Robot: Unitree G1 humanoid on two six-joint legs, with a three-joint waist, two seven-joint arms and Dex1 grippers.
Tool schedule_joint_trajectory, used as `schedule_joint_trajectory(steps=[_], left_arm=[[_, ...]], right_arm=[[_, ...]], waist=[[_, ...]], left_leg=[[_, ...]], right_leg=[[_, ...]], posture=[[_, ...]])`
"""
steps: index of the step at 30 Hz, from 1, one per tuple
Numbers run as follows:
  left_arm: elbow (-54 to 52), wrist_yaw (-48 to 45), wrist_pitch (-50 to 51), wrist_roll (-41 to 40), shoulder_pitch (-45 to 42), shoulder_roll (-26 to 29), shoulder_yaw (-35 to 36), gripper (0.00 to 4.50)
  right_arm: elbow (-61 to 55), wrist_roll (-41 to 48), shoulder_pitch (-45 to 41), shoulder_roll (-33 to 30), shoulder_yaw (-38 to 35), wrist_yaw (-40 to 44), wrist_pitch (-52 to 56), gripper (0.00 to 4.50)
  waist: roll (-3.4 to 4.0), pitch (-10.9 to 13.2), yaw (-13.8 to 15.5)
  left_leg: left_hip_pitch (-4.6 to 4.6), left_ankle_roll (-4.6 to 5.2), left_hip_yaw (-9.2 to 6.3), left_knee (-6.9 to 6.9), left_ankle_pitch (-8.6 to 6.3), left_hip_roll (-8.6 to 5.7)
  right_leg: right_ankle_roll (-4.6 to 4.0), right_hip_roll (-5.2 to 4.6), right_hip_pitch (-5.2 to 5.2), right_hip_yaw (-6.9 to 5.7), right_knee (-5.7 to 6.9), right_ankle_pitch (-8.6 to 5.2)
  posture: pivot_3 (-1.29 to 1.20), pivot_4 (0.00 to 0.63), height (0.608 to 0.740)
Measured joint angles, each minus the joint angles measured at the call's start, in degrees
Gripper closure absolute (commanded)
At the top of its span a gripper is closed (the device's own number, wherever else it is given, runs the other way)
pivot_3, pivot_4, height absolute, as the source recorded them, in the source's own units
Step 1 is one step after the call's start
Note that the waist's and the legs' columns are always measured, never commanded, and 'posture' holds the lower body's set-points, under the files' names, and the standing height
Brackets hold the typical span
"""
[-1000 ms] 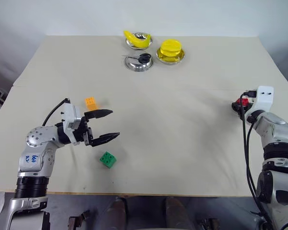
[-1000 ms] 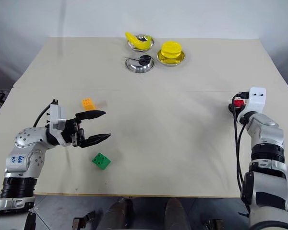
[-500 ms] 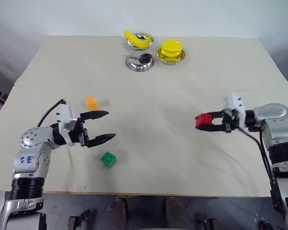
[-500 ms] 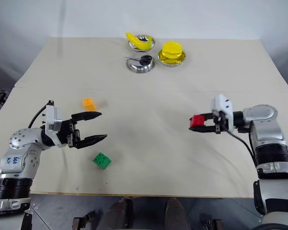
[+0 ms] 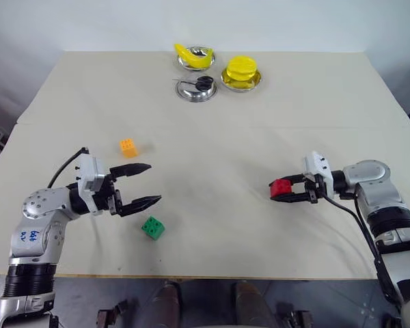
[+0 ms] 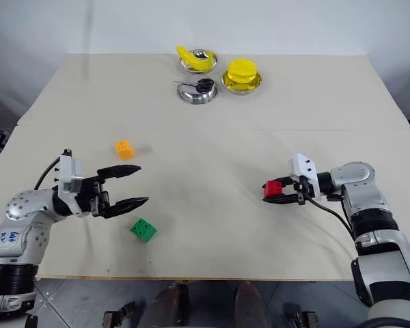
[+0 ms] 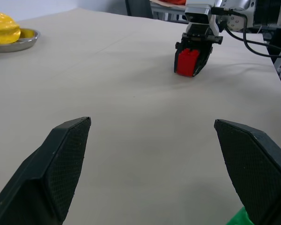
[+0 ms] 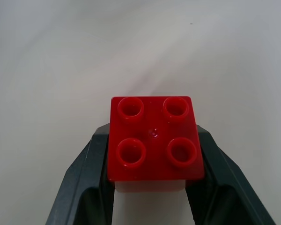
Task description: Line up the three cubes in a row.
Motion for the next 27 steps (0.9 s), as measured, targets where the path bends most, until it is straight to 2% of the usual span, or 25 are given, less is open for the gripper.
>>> schedule_joint_trajectory(steps=[1,3,10,14,20,23,27], left_arm=[[-0.02,0.01,0.08,-0.01,-0.17,0.22,0.10,0.00],[-0.02,0.01,0.65,-0.18,-0.43,0.33,0.19,0.00],[0.00,-0.12,1.19,-0.29,-1.57,0.84,0.19,0.00],[0.20,0.25,1.11,-0.29,-2.08,0.74,0.42,0.00],[4.89,2.75,0.36,-0.37,1.91,0.30,4.68,0.00],[9.85,6.25,-2.70,0.02,4.44,-0.34,9.22,0.00],[17.55,10.79,-5.30,0.21,12.47,-0.29,18.27,0.00]], right_arm=[[0.01,0.30,0.00,-0.34,0.72,0.00,-0.02,2.97],[0.11,1.00,0.00,-0.49,1.35,0.00,-0.02,2.22],[1.21,2.96,-0.35,-0.47,1.44,0.11,-2.75,0.07],[-1.72,5.88,-0.33,-1.69,0.40,0.13,-2.27,0.03],[-15.24,12.28,2.41,-5.10,-9.17,-0.34,5.86,0.03],[-23.80,14.79,9.84,-4.97,-14.22,-2.77,9.53,0.03],[-36.39,18.94,23.85,-2.52,-22.59,-11.32,14.19,0.03]], waist=[[0.00,0.00,0.01],[0.00,0.00,-0.02],[0.00,0.00,0.02],[0.01,0.01,-0.02],[0.01,0.01,0.06],[0.00,0.00,0.40],[-0.01,0.00,0.51]], left_leg=[[0.00,0.00,0.00,0.00,0.00,0.00],[0.01,0.00,0.00,0.01,0.00,0.00],[0.00,0.00,0.00,0.01,0.00,0.00],[-0.02,0.00,0.01,0.01,0.00,0.00],[0.00,0.00,-0.01,-0.04,-0.01,0.03],[-0.01,0.02,-0.03,-0.02,-0.04,0.02],[-0.04,0.06,0.06,-0.03,-0.13,-0.01]], right_leg=[[0.00,0.00,0.01,0.00,0.00,0.00],[0.00,0.01,0.02,0.00,0.00,0.00],[0.00,0.01,0.02,0.00,0.00,0.00],[0.00,0.00,-0.03,0.01,0.01,0.00],[-0.01,0.02,-0.03,-0.01,0.01,0.00],[-0.01,0.01,-0.01,-0.01,-0.01,0.00],[-0.01,-0.03,-0.07,0.04,-0.02,0.00]], posture=[[0.00,0.150,0.740],[0.00,0.150,0.740],[0.00,0.150,0.740],[0.00,0.150,0.740],[0.00,0.150,0.740],[0.00,0.150,0.740],[0.00,0.150,0.740]])
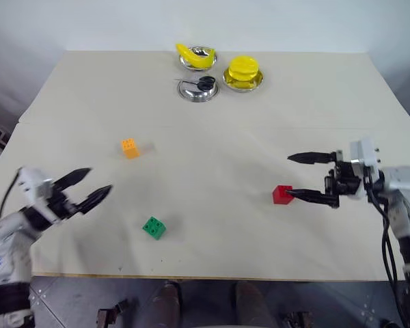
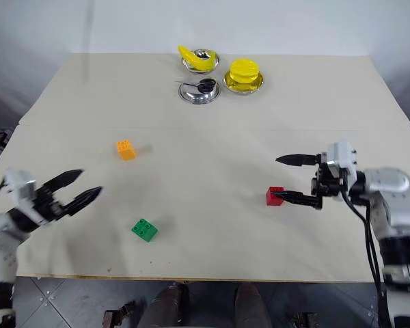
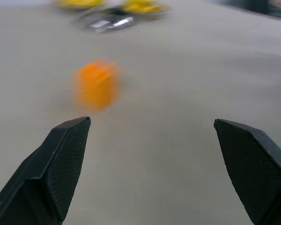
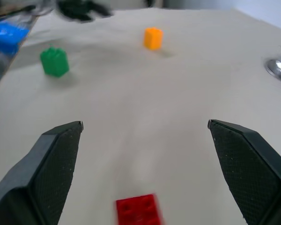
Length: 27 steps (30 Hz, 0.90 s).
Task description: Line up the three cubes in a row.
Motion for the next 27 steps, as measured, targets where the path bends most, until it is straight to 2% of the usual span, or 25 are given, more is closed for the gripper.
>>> schedule_joint_trajectory(steps=[3,6,10,14,19,22,25,27], left_arm=[[1.19,0.19,-0.49,0.00,4.34,0.09,2.29,0.00],[2.61,-1.88,-1.10,0.15,5.52,1.23,2.39,0.00],[3.74,-5.71,-2.36,1.42,4.97,3.84,0.63,0.00],[4.57,-11.07,-3.58,2.76,3.25,6.55,-2.95,0.00],[6.50,-16.11,-5.58,4.74,2.60,9.64,-6.00,0.00],[7.06,-17.80,-6.69,4.83,2.36,10.04,-6.20,0.00],[3.72,-19.70,-6.78,4.48,4.92,9.99,-6.80,0.00],[-6.55,-21.91,-4.77,2.61,8.54,9.52,-9.03,0.00]], right_arm=[[-7.38,0.58,5.57,2.73,-4.20,-5.68,0.12,0.03],[-12.20,0.82,9.34,2.66,-6.26,-6.57,0.78,0.03],[-13.06,1.32,12.95,2.13,-6.62,-0.92,-0.41,0.03],[-9.76,1.66,13.67,1.20,-6.11,9.76,-6.37,0.03],[-5.21,1.96,13.64,-4.33,-1.50,10.90,-11.20,0.03],[-3.82,2.70,13.27,-4.95,0.20,10.98,-11.92,0.03],[-3.13,2.71,12.55,-4.95,0.45,10.99,-11.83,0.03],[-2.97,2.71,12.76,-5.04,-0.29,11.00,-11.66,0.03]], waist=[[-0.01,0.00,0.59],[-0.08,-0.05,1.29],[-0.09,-0.05,1.95],[-0.09,-0.05,1.84],[-0.08,-0.05,0.93],[-0.08,-0.05,0.68],[-0.08,-0.05,0.79],[-0.08,-0.05,1.00]], left_leg=[[0.02,0.04,0.00,0.07,-0.02,0.00],[0.18,0.15,-0.08,0.07,-0.06,0.02],[0.33,0.28,-0.09,0.08,-0.13,-0.01],[0.35,0.28,-0.08,0.06,-0.14,0.00],[0.38,0.29,-0.08,0.01,-0.14,0.06],[0.39,0.29,-0.07,0.00,-0.14,0.08],[0.37,0.29,-0.06,0.01,-0.16,0.08],[0.36,0.29,-0.03,0.03,-0.18,0.07]], right_leg=[[0.00,0.00,0.02,0.00,0.08,0.00],[-0.03,0.04,0.23,-0.07,0.06,0.02],[0.00,0.03,0.52,-0.08,-0.14,0.05],[0.00,0.04,0.53,-0.08,-0.13,0.04],[-0.02,0.08,0.50,-0.08,-0.11,0.03],[-0.02,0.08,0.49,-0.08,-0.11,0.03],[-0.02,0.07,0.49,-0.07,-0.14,0.03],[-0.02,0.03,0.52,-0.02,-0.15,0.03]], posture=[[0.00,0.150,0.740],[0.00,0.150,0.740],[0.00,0.150,0.740],[0.00,0.150,0.740],[0.00,0.150,0.740],[0.00,0.150,0.740],[0.00,0.150,0.740],[0.00,0.150,0.740]])
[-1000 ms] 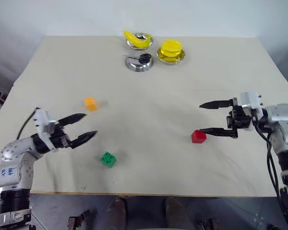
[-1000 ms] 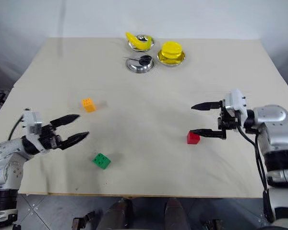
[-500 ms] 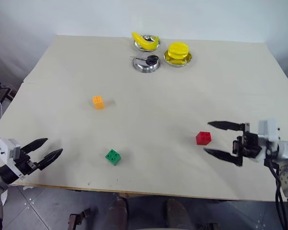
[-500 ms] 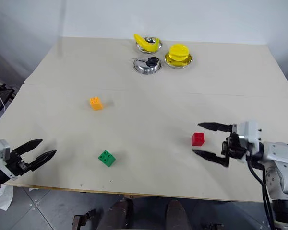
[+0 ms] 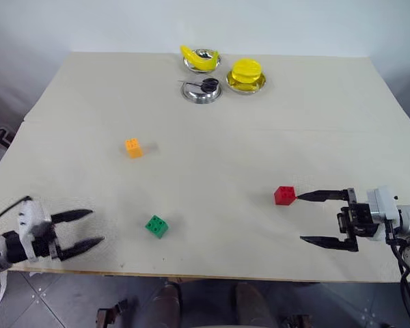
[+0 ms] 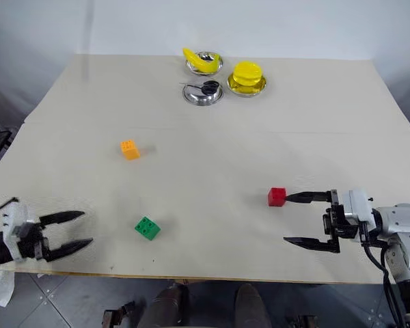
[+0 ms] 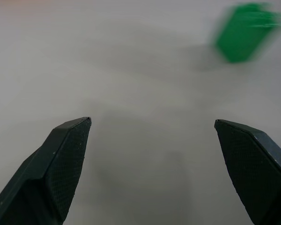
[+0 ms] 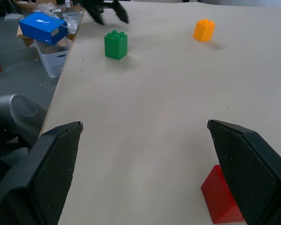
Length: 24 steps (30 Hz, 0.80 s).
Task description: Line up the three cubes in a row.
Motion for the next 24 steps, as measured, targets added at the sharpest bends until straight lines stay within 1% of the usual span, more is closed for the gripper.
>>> schedule_joint_trajectory(steps=[3,6,8,12,16,19,24], left_arm=[[-11.91,-1.68,2.29,-2.28,1.12,-1.17,-4.83,0.00],[-12.87,-1.44,0.53,-0.63,-1.68,-2.68,-8.18,0.00],[-9.48,-0.42,-1.36,1.80,-7.33,-4.72,-10.86,0.00],[-3.19,-1.42,-4.63,4.66,-13.35,-5.20,-14.27,0.00],[2.31,-5.18,-7.52,5.76,-18.76,-6.35,-17.80,0.00],[5.44,-8.59,-8.99,6.19,-23.82,-8.27,-21.91,0.00],[11.65,-8.66,-11.95,7.16,-30.52,-9.40,-25.63,0.00]], right_arm=[[-0.18,0.00,0.29,-0.02,-0.93,0.00,0.22,0.03],[-0.70,0.02,1.37,-0.47,-1.45,0.00,1.22,0.03],[-2.40,0.08,1.96,-0.51,-1.51,-0.01,2.46,0.03],[-5.93,0.87,3.29,-0.73,-2.27,-0.12,4.98,0.03],[-7.23,1.31,3.83,-0.75,-3.33,-0.19,6.57,0.03],[-8.00,1.27,3.80,-0.76,-3.45,-0.21,7.62,0.03],[-8.20,1.20,3.92,-0.78,-3.56,-0.24,8.24,0.03]], waist=[[0.00,0.00,0.73],[0.03,0.00,0.75],[0.03,0.00,0.92],[0.03,0.00,0.66],[0.03,0.00,0.38],[0.02,0.00,0.37],[0.02,0.00,0.10]], left_leg=[[0.00,0.00,-0.04,0.06,-0.01,0.00],[0.02,0.00,-0.03,0.06,-0.01,0.00],[0.01,0.00,-0.04,0.11,0.00,-0.01],[-0.01,0.06,-0.02,0.14,-0.05,-0.02],[-0.02,0.06,-0.02,0.17,-0.05,-0.03],[-0.04,0.06,-0.03,0.26,-0.05,-0.03],[-0.07,0.07,-0.03,0.33,-0.06,-0.03]], right_leg=[[0.00,0.03,0.04,-0.04,-0.01,0.00],[0.00,0.06,0.04,-0.04,0.00,0.00],[0.01,0.07,0.04,-0.05,0.01,0.00],[0.01,0.06,0.04,-0.04,-0.03,0.01],[0.01,0.05,0.05,-0.05,-0.02,0.00],[0.02,0.06,0.05,-0.06,0.01,0.01],[0.03,0.06,0.05,-0.06,0.03,0.01]], posture=[[0.00,0.150,0.740],[0.00,0.150,0.740],[0.00,0.150,0.740],[0.00,0.150,0.740],[0.00,0.150,0.740],[0.00,0.150,0.740],[0.00,0.150,0.740]])
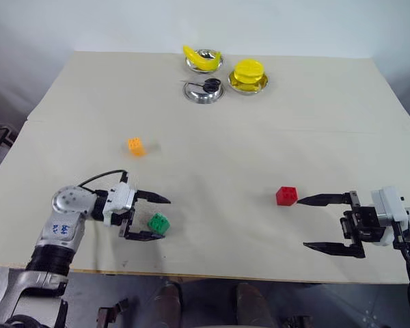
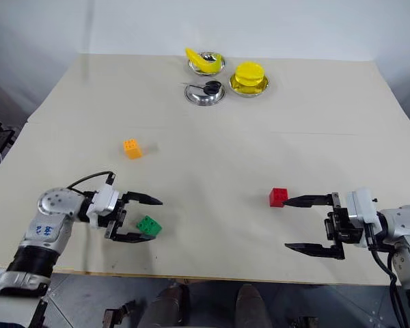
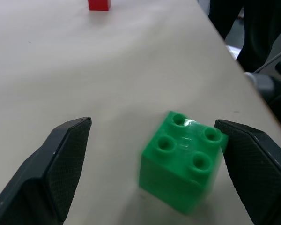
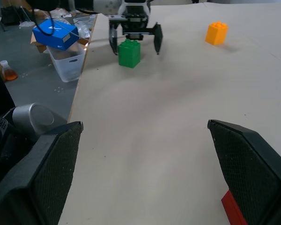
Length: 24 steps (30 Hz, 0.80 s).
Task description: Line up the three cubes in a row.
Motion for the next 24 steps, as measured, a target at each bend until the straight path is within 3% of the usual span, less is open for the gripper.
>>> schedule_joint_trajectory(steps=[3,6,10,14,20,24], left_arm=[[2.40,0.00,-1.38,-0.04,-1.00,0.61,-2.19,0.00],[4.17,0.00,-3.56,-0.61,-1.05,3.09,-5.21,0.59],[4.71,0.00,-5.07,-2.63,-1.68,6.92,-8.55,1.76],[4.48,0.00,-3.95,-4.51,-2.93,5.12,-9.43,2.95],[2.81,0.02,0.47,-5.22,-4.89,1.03,-9.35,3.04],[4.31,0.46,1.19,-1.41,-13.25,-6.90,-10.73,3.04]], right_arm=[[-0.21,0.00,1.05,0.00,-0.60,-0.04,0.61,0.03],[-1.13,0.02,1.72,-0.10,-1.47,-0.05,0.93,0.00],[-1.16,-0.10,2.31,-0.60,-2.51,-0.05,0.98,0.00],[-1.09,-0.85,3.04,-0.61,-2.86,-0.05,0.72,0.00],[0.73,-2.02,6.31,-1.34,-6.35,-0.02,0.29,0.00],[4.39,-3.04,8.30,-2.48,-10.22,0.12,-1.14,0.00]], waist=[[0.00,0.00,-0.09],[0.00,0.00,-0.05],[0.00,0.00,0.03],[0.00,0.00,0.34],[0.00,0.00,0.43],[-0.01,0.01,1.67]], left_leg=[[0.00,0.00,0.00,0.00,0.00,0.00],[-0.01,0.01,-0.01,0.02,0.00,0.01],[-0.02,0.08,-0.01,0.03,-0.05,0.00],[-0.05,0.09,-0.02,0.06,-0.05,-0.04],[-0.07,0.08,-0.02,0.14,-0.05,-0.04],[-0.17,0.08,-0.02,0.44,-0.05,-0.11]], right_leg=[[0.00,0.00,-0.01,0.00,-0.01,0.00],[0.00,0.00,-0.01,0.00,0.01,0.00],[0.00,-0.01,0.01,0.01,0.01,0.00],[0.00,-0.02,0.02,0.00,0.01,0.00],[0.01,-0.01,0.02,0.00,0.03,0.01],[0.16,-0.02,0.11,-0.01,-0.04,0.08]], posture=[[0.00,0.150,0.740],[0.00,0.150,0.740],[0.00,0.150,0.740],[0.00,0.150,0.740],[0.00,0.150,0.740],[0.00,0.150,0.740]])
